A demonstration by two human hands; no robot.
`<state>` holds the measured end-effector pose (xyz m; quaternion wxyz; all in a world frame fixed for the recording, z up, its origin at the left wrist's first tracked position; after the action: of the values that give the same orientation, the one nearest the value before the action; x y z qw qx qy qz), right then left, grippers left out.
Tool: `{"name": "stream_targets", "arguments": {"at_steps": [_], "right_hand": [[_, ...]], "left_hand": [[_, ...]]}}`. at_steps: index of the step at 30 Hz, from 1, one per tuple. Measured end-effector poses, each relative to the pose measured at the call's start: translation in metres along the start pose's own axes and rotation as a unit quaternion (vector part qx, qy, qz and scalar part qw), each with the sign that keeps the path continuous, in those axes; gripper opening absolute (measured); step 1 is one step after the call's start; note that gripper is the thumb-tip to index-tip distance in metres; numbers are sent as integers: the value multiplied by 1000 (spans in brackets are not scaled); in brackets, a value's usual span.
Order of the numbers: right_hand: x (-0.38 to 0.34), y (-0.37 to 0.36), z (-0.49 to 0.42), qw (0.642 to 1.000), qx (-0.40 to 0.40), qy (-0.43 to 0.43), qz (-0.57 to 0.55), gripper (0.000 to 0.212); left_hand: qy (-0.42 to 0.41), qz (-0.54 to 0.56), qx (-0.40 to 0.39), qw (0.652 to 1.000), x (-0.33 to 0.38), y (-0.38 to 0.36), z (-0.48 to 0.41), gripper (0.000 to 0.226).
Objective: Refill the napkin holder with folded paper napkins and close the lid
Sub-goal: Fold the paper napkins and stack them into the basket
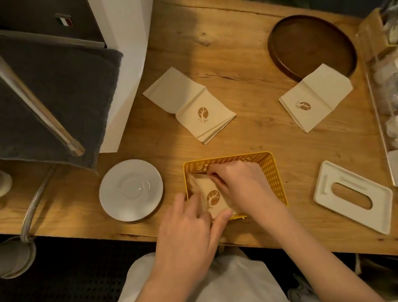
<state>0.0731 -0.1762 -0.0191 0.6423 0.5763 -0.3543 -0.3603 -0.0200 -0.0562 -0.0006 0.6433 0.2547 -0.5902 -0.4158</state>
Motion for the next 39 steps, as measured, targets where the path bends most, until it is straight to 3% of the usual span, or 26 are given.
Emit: {"name": "stream_targets", "arguments": {"at_steps": [8, 14, 20, 25, 27, 33, 39], "right_hand": [[-3, 0, -5, 998, 17, 23, 53, 5], [-6, -2, -8, 993, -8, 34, 111, 22], [-5, 0, -9, 989, -20, 13, 148, 26], [1, 7, -4, 994, 0, -11, 111, 13], [10, 11, 4, 993, -39, -47, 103, 7], [26, 7, 19, 983, -120, -138, 33, 13], [18, 1, 14, 976, -110, -186, -38, 22]], "left_hand": [[-64, -36, 33, 997, -4, -2, 0, 79], [-86, -96, 12, 992, -4, -8, -4, 75], [-61, -92, -19, 994, 6, -9, -11, 70], [-54, -81, -47, 994, 11, -9, -18, 69], [-47, -71, -73, 994, 14, -6, -18, 74], [-64, -46, -80, 994, 12, -11, -18, 75], [-76, -31, -38, 996, 9, -19, -17, 84]]}}
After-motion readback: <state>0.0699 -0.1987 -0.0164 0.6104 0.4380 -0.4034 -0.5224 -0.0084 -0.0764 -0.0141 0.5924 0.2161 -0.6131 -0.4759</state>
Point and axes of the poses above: each hand's wrist, its own z-axis away from the middle knuckle, its own y-axis out of the back of the hand, x = y × z, the point moved 2 cm from there along -z, towards the middle knuckle, and after that the axes turned 14 degrees about z, right-handed, at the moved point
